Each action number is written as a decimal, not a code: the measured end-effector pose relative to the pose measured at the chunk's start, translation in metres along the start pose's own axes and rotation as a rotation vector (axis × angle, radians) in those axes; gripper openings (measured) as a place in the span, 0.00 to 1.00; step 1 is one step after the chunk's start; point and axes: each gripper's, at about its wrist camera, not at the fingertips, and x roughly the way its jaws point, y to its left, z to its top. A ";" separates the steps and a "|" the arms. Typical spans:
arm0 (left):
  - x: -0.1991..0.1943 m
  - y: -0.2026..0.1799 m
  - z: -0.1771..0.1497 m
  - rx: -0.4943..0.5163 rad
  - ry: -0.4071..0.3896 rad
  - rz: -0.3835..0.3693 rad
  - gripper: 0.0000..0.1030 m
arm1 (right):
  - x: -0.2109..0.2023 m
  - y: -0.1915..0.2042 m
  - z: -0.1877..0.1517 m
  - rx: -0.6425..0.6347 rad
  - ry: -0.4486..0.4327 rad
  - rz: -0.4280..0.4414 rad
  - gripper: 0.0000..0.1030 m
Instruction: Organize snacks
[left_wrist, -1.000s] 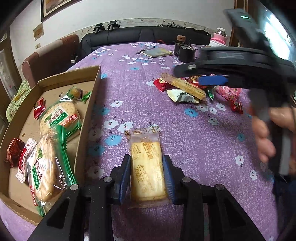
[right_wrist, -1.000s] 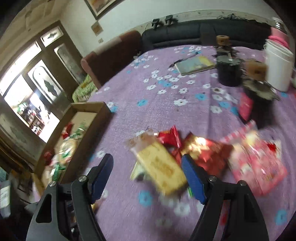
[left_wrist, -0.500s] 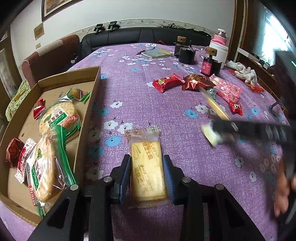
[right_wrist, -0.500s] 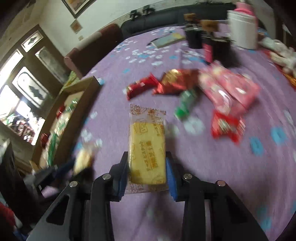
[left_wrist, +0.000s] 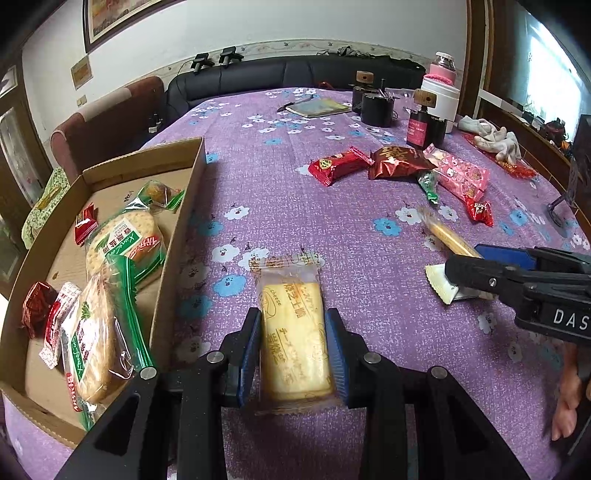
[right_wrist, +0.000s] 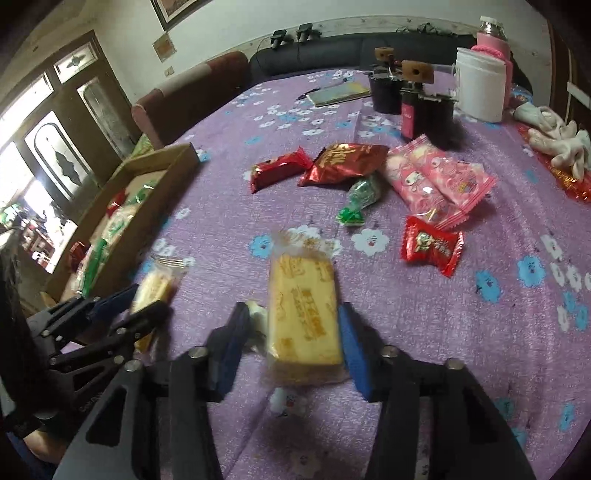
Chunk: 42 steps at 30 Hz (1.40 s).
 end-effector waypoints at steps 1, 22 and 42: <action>0.000 0.000 0.000 -0.001 0.000 -0.002 0.35 | -0.002 0.000 0.001 0.006 0.000 0.005 0.34; -0.033 -0.003 -0.005 -0.013 -0.068 -0.032 0.35 | -0.033 0.004 0.007 0.018 -0.160 0.070 0.16; -0.009 0.003 -0.008 -0.020 0.044 -0.052 0.35 | 0.004 0.002 -0.002 -0.074 0.026 -0.123 0.61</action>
